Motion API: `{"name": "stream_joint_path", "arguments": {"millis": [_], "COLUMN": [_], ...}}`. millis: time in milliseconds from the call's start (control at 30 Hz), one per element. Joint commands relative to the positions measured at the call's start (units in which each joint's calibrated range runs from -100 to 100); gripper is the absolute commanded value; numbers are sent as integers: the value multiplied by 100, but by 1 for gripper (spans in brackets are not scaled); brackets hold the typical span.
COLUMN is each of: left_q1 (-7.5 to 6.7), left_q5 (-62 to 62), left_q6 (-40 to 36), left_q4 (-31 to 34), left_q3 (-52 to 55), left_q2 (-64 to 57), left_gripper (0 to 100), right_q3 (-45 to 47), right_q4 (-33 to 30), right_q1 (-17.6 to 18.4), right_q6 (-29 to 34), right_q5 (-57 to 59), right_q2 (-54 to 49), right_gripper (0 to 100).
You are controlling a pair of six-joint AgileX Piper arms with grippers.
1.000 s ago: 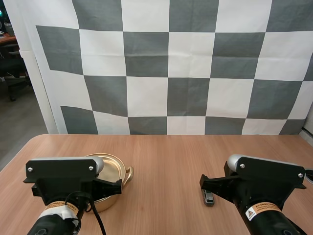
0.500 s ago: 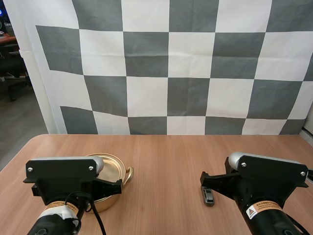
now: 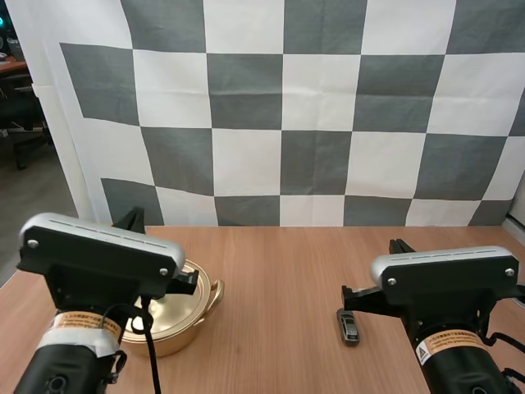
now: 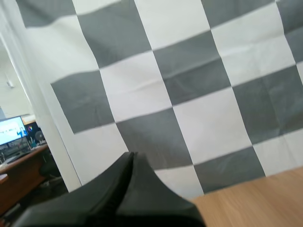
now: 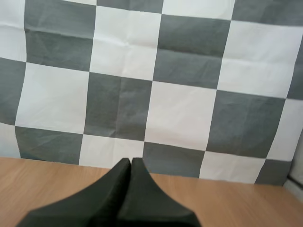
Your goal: Open the pot, put the car inside, and close it
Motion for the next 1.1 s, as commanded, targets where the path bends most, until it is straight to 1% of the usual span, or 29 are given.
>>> {"name": "stream_joint_path", "arguments": {"millis": [0, 33, 67, 100, 133, 200, 233, 267, 300, 333, 367, 400, 467, 500, 600, 633, 700, 733, 833, 867, 1067], "left_q1": [-1, -1, -1, -1, -1, -1, -1, -1, -1, -1, -1, -1, -1, -1, -1, -1, -1, -1, -1, -1, -1], "left_q5": [2024, 2678, 3176, 3868, 4320, 5350, 6121, 6739, 7030, 7456, 7868, 8109, 8954, 9296, 9459, 9459, 9459, 9459, 9459, 9459, 9459], "left_q6": [-86, -86, -86, -86, -77, -77, -77, -77, -77, -77, -77, -68, 148, 326, 1083, 1342, 1655, 1690, 1672, 1609, 806], "left_q4": [-1501, -1640, -1680, -1691, -1691, -1669, -1669, -1669, -1669, -1681, -1714, -1774, -2023, -2184, -2714, -2835, -2897, -2882, -2627, -2503, -1325], "left_q3": [-1164, -1484, -1771, -2021, -2234, -2513, -2713, -2801, -2856, -2893, -2951, -2966, -3098, -3155, -3291, -3325, -3323, -3323, -3323, -3323, -3323], "left_q2": [0, 0, 79, 205, 359, 660, 1011, 1262, 1478, 1766, 2061, 2241, 2893, 3170, 3871, 4091, 4437, 4592, 4835, 4865, 4727], "left_gripper": [0, 0, 0, 0, 0, 0, 0, 0, 0, 0, 0, 0, 0, 0, 0, 0, 0, 0, 0, 0, 0], "right_q3": [0, 0, 0, 0, -151, -515, -822, -1200, -1358, -1600, -1795, -1942, -2090, -2096, -2096, -2082, -2068, -2068, -2057, -2057, -2057], "right_q4": [-2011, -2170, -2192, -2136, -1950, -1150, -448, 470, 668, 1049, 1275, 1375, 1377, 1377, 1736, 1863, 2170, 2361, 2815, 2878, 3072], "right_q1": [-2, -2, -2, -2, -2, -2, -2, -2, -2, -2, -2, -2, -2, -2, -2, -2, -2, -2, -2, -2, -2], "right_q6": [-2, -2, -2, -2, 9, 143, 248, 292, 292, 259, 259, 259, 174, -42, -409, -536, -768, -891, -1271, -1321, -1321], "right_q5": [-329, -420, -444, -444, -406, -163, 236, 1011, 1359, 1915, 2401, 2803, 3194, 3322, 3794, 3775, 3752, 3752, 3752, 3752, 3752], "right_q2": [0, 0, 0, 0, 0, 0, 0, 0, 14, 96, 198, 307, 514, 587, 716, 739, 739, 739, 739, 739, 739], "right_gripper": [0, 0, 0, 0, 0, 0, 0, 0, 0, 0, 0, 0, 0, 0, 0, 0, 0, 0, 0, 0, 0]}}
